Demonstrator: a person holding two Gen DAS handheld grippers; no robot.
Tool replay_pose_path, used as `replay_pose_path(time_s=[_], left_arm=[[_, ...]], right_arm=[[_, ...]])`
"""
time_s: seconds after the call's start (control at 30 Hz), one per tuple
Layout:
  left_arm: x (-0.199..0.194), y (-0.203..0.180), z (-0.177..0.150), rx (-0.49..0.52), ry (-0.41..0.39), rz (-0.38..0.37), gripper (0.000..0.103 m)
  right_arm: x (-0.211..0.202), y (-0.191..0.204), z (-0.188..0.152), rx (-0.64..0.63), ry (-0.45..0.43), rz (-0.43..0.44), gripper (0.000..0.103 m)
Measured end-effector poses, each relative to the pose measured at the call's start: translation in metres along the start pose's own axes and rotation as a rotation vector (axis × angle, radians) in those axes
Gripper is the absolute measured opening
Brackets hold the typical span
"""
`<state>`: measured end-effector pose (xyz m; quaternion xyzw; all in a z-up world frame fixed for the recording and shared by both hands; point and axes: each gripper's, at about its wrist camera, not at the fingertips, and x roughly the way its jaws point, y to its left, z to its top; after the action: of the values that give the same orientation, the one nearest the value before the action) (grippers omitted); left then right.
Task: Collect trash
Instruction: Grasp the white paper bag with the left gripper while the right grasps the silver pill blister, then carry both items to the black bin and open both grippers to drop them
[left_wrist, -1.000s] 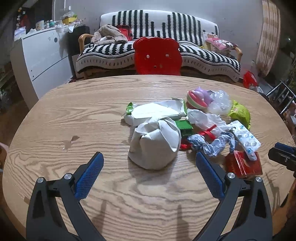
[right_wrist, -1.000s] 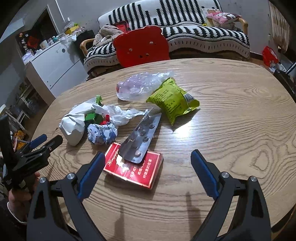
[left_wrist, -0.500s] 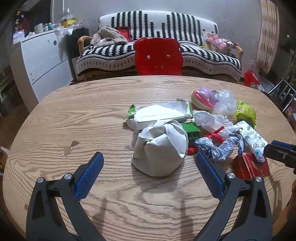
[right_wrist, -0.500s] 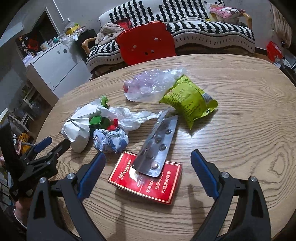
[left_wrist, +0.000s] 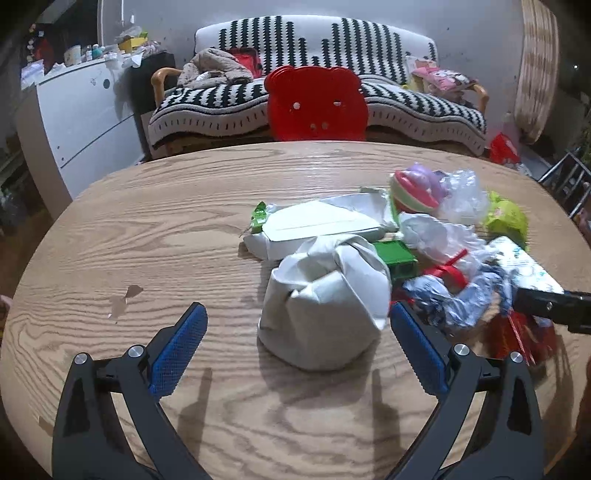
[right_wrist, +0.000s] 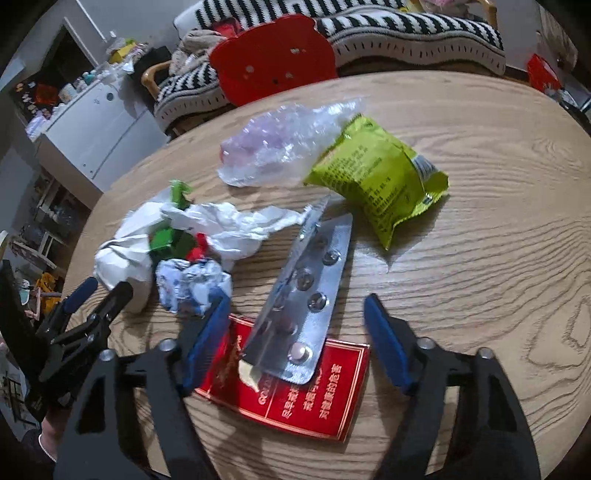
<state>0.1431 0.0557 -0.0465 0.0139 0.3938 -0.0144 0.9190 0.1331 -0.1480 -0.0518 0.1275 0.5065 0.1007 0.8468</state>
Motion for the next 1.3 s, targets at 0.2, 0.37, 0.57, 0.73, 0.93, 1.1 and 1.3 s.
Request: replay_pose_path(time_s=[0.2,0.37,0.57,0.73,0.93,1.1,1.3], left_arm=[[0.003,-0.011,0.005,-0.029,0.028,-0.047,0.069],[-0.017,-0.021,0.001,0.027,0.001,-0.050,0.068],[-0.046,-0.020,0.004,0.008,-0.022,-0.025,0.068],[-0.070,-0.040,0.010,0.003,-0.046,-0.048,0.068],[-0.097,-0.113,0.018,0.072,-0.070,-0.151,0.068],[-0.114,-0.198,0.015,0.144,-0.071,-0.278,0.068],[-0.136,-0.322,-0.011,0.277,-0.083,-0.460,0.068]], right_arm=[[-0.006,0.004,0.000,-0.034,0.002,0.000,0.033],[-0.026,0.010,-0.003,-0.074,-0.059,-0.009,0.033],[-0.066,0.005,-0.012,-0.095,-0.152,-0.035,0.033],[-0.105,-0.021,-0.023,-0.094,-0.215,-0.073,0.033],[-0.155,-0.074,-0.041,-0.038,-0.273,-0.140,0.033],[-0.199,-0.154,-0.070,0.063,-0.308,-0.230,0.033],[-0.262,-0.259,-0.121,0.226,-0.372,-0.343,0.033]])
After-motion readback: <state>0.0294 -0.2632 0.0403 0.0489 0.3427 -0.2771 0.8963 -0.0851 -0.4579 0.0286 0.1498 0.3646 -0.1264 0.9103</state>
